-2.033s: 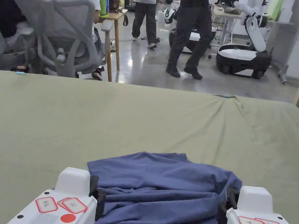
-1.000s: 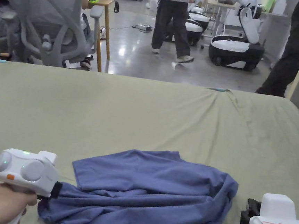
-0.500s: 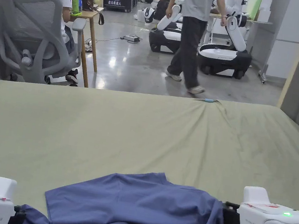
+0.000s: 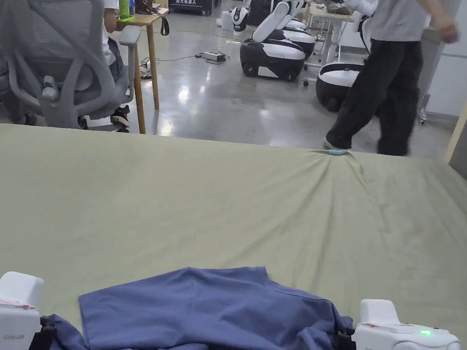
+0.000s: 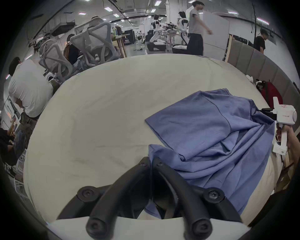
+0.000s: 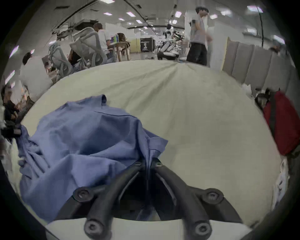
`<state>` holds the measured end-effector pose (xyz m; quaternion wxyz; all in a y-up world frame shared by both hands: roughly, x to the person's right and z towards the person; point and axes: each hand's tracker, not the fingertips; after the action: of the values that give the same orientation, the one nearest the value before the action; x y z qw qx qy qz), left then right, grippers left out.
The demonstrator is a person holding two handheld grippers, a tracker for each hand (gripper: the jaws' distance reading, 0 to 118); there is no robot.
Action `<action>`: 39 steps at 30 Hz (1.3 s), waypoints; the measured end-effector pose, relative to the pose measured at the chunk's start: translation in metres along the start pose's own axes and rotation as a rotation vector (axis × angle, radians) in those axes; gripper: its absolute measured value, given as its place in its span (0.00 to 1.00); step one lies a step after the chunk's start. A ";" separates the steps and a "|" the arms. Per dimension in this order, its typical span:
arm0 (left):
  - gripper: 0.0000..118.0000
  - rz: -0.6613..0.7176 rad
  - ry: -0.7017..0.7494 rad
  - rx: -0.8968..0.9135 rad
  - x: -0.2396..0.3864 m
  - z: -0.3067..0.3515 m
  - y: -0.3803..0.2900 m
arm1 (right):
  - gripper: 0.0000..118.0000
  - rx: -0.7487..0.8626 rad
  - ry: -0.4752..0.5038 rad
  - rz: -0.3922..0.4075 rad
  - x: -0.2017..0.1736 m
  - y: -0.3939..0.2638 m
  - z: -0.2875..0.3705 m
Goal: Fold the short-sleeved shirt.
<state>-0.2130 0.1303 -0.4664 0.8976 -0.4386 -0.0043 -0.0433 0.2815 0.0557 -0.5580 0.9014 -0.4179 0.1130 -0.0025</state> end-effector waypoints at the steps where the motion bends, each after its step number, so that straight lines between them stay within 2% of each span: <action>1: 0.00 0.000 0.008 0.009 0.000 0.002 -0.001 | 0.04 0.024 -0.025 0.005 -0.001 -0.002 0.008; 2: 0.00 -0.006 0.021 0.022 -0.001 0.006 -0.001 | 0.04 0.060 -0.056 0.013 -0.004 -0.004 0.019; 5: 0.00 -0.029 0.045 0.070 -0.005 0.026 0.002 | 0.04 0.148 -0.042 0.002 -0.010 0.006 0.063; 10: 0.00 -0.068 0.168 0.236 -0.018 0.075 0.024 | 0.04 0.319 -0.079 0.085 -0.036 0.040 0.145; 17: 0.00 -0.172 0.375 0.439 -0.034 0.139 0.071 | 0.04 0.504 -0.258 0.177 -0.067 0.100 0.237; 20: 0.00 -0.144 0.410 0.507 -0.047 0.167 0.098 | 0.04 0.569 -0.344 0.202 -0.071 0.125 0.263; 23: 0.00 -0.112 0.449 0.583 -0.062 0.194 0.127 | 0.04 0.633 -0.399 0.181 -0.072 0.152 0.290; 27: 0.00 -0.078 0.477 0.666 -0.079 0.224 0.168 | 0.04 0.710 -0.463 0.197 -0.076 0.190 0.317; 32: 0.00 -0.009 0.460 0.755 -0.095 0.250 0.219 | 0.04 0.770 -0.464 0.171 -0.080 0.235 0.335; 39: 0.00 -0.046 0.493 0.774 -0.096 0.231 0.252 | 0.04 0.805 -0.470 0.160 -0.079 0.257 0.316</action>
<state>-0.2809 0.4738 -0.5268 0.9684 -0.0475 0.1839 -0.1616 0.2465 0.4687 -0.5385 0.9902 -0.0145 -0.0722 0.1182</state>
